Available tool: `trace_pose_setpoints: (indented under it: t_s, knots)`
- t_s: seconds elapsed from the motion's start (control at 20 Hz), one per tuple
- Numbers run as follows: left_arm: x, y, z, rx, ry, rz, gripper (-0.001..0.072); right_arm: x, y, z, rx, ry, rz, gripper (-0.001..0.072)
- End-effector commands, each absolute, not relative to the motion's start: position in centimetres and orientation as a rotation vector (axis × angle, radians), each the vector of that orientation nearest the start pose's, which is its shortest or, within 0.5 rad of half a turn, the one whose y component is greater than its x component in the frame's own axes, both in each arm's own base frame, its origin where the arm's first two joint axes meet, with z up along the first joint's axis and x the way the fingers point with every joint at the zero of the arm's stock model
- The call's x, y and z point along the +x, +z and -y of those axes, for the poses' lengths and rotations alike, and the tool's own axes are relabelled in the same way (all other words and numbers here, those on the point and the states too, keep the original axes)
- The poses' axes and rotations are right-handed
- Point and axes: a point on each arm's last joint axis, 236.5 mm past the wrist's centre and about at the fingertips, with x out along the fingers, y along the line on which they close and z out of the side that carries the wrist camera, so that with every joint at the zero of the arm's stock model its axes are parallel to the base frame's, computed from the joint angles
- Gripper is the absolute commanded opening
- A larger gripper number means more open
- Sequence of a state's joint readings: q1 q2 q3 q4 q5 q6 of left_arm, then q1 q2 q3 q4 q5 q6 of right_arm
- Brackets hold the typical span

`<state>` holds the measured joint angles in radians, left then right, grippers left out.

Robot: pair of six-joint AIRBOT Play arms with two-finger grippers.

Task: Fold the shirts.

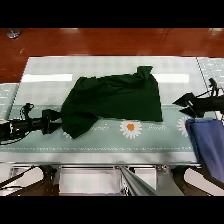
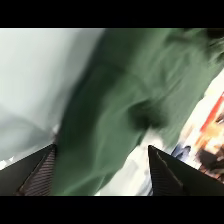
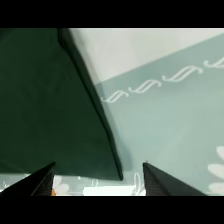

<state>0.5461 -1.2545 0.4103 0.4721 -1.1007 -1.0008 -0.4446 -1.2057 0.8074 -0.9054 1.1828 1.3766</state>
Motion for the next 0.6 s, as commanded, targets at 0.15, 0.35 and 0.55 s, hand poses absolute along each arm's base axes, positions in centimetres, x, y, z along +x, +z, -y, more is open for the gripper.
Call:
trace_pose_setpoints:
  t_s: [0.15, 0.35, 0.55]
  knots:
    - [30.5, -8.7, 8.4, -1.118, -0.301, -1.124, 0.0055, 28.6, -6.7, -4.3, 0.773, 0.139, -1.443, 0.0624]
    - [31.9, -7.3, 9.7, -1.055, -0.378, -1.103, 0.0028, 27.8, -8.4, -5.5, 0.809, 0.109, -1.537, 0.0620]
    - [32.6, -6.6, 9.5, -1.044, -0.392, -1.085, 0.0028, 29.5, -8.6, -6.5, 0.911, 0.118, -1.492, 0.0619]
